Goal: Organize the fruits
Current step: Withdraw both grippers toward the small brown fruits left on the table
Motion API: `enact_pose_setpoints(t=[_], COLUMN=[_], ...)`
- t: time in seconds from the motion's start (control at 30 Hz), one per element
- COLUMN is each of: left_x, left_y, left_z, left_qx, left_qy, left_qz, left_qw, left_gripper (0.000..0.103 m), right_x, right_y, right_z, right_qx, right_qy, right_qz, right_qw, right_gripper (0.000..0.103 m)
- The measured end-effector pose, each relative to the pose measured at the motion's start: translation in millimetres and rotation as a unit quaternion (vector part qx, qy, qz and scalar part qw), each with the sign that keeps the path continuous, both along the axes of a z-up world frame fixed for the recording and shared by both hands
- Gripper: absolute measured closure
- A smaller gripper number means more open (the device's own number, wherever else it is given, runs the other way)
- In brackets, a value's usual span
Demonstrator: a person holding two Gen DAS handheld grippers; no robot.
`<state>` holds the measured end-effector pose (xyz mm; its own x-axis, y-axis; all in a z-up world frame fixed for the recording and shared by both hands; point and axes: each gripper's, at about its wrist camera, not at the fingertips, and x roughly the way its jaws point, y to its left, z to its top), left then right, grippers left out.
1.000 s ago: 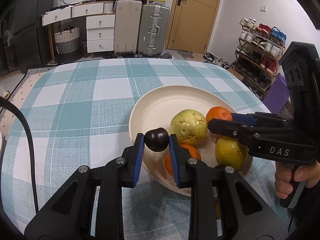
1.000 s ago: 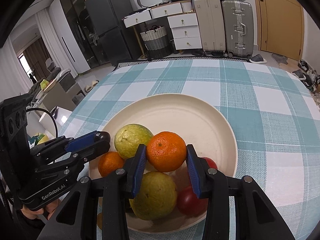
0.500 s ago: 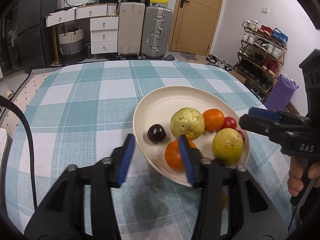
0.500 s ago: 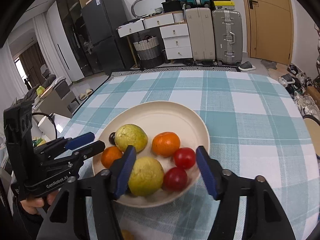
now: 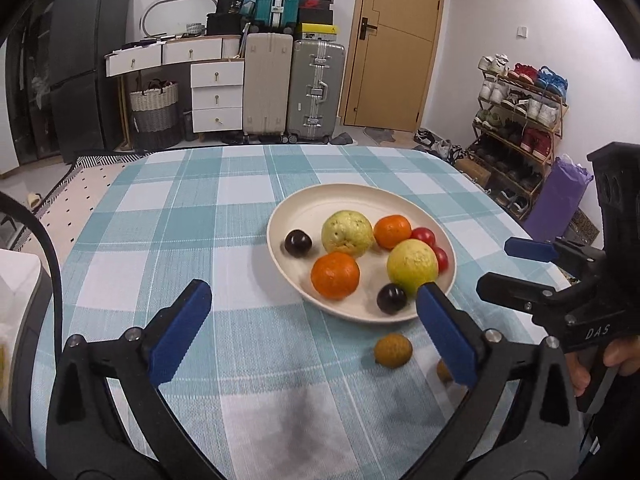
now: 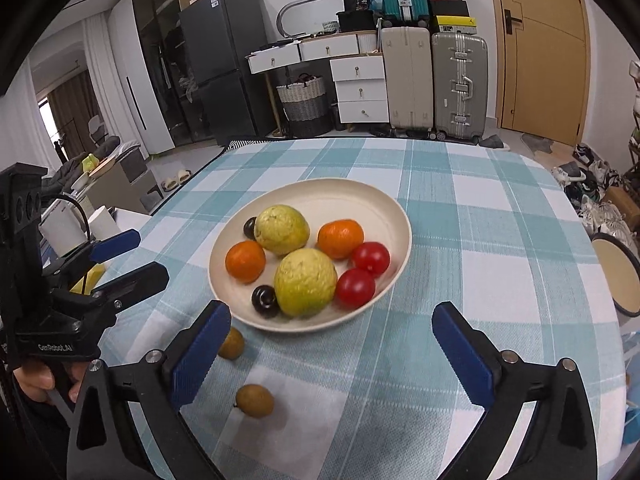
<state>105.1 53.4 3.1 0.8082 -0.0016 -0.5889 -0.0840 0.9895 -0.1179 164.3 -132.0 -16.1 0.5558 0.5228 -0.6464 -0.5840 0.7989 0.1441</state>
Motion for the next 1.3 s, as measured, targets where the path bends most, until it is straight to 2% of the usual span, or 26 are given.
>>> enact_pose_setpoints(t=[0.23, 0.37, 0.53, 0.8, 0.87, 0.93, 1.07, 1.23, 1.3], left_x=[-13, -11, -12, -8, -8, -7, -6, -5, -5], left_y=[-15, -16, -15, -11, -11, -11, -11, -11, -11], left_z=[-10, -15, -18, -25, -26, -26, -27, -29, -29], left_qx=[0.018, 0.013, 0.02, 0.004, 0.0, 0.0, -0.002, -0.002, -0.001], left_qy=[0.012, 0.024, 0.029, 0.041, 0.042, 0.043, 0.046, 0.048, 0.049], left_qz=[-0.019, -0.023, -0.029, -0.028, -0.031, -0.032, -0.033, -0.031, -0.03], left_qw=[0.9996, 0.9994, 0.999, 0.9988, 0.9986, 0.9986, 0.9984, 0.9984, 0.9984], left_gripper=[0.001, 0.001, 0.001, 0.001, 0.001, 0.001, 0.001, 0.001, 0.001], right_x=[-16, -23, -34, -47, -47, -48, -53, -57, -58], right_y=[-2, 1, 9, 15, 15, 18, 23, 27, 28], right_z=[-11, -19, -29, -40, -42, -44, -45, -47, -47], right_qx=[-0.008, -0.014, -0.041, -0.062, -0.058, -0.059, -0.058, -0.055, -0.058], right_qy=[0.009, 0.018, 0.025, 0.037, 0.045, 0.054, 0.059, 0.063, 0.059], right_qz=[-0.01, -0.013, -0.011, -0.002, 0.003, 0.013, 0.026, 0.037, 0.038], right_qw=[1.0, 1.0, 0.999, 0.997, 0.997, 0.997, 0.996, 0.996, 0.996], right_gripper=[0.0, 0.0, 0.0, 0.001, 0.006, 0.019, 0.025, 0.038, 0.039])
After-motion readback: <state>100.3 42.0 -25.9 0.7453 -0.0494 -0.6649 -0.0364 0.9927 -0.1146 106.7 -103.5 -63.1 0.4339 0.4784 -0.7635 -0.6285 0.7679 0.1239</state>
